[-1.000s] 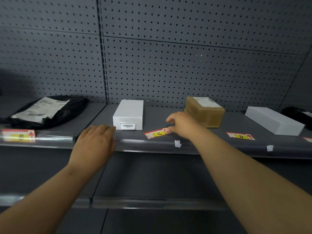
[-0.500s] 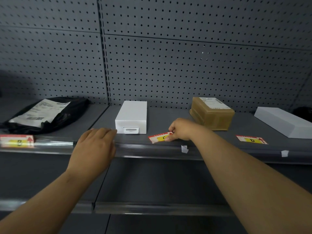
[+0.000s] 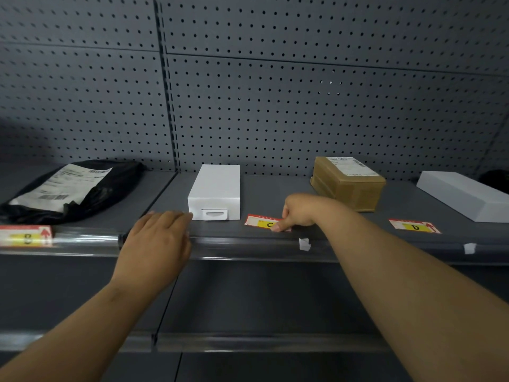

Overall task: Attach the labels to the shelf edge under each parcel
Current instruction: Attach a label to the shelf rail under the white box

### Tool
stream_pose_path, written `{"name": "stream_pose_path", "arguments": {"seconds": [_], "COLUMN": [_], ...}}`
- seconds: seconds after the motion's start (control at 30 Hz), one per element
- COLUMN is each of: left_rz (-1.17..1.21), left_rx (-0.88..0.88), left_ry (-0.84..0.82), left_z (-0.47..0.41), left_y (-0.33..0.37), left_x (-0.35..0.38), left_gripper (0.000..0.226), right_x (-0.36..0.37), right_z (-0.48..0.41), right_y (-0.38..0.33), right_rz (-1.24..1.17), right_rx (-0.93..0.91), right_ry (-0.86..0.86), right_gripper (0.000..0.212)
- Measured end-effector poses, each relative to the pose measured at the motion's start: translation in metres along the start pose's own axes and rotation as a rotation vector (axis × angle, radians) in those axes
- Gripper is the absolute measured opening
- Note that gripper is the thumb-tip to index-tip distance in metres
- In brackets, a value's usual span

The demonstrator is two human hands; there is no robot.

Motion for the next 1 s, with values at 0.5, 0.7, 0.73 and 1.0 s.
{"name": "stream_pose_path", "arguments": {"seconds": [0.5,0.7,0.73,1.0], "left_rz": [0.0,-0.008,0.011,0.111], "left_rx": [0.113,0.232,0.247,0.296], "left_ry": [-0.041,0.001,-0.007,-0.017], "left_z": [0.017,0.026,0.025,0.01], "left_y": [-0.007,0.006,0.011,0.055], "left_x": [0.008,0.005,0.004,0.008], "left_gripper": [0.047,0.05,0.053,0.043], "right_x": [-0.012,-0.016,-0.017,-0.023], "right_z": [0.014,0.022,0.024,0.045], "right_y": [0.0,0.003,0.003,0.005], "right_rz": [-0.245,-0.263,-0.268,-0.3], "right_rx": [-0.074,-0.085,-0.086,-0.077], "right_ry": [0.202,0.288,0.307,0.426], "right_gripper": [0.018,0.009,0.007,0.006]}}
Point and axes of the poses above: each hand's wrist, its own z-axis away from the middle knuckle, its own x-axis out of the palm, y = z × x, the point moved 3 cm from there along -z, towards the middle knuckle, and after that the axes turned 2 degrees about -y, right-handed, at the moved point
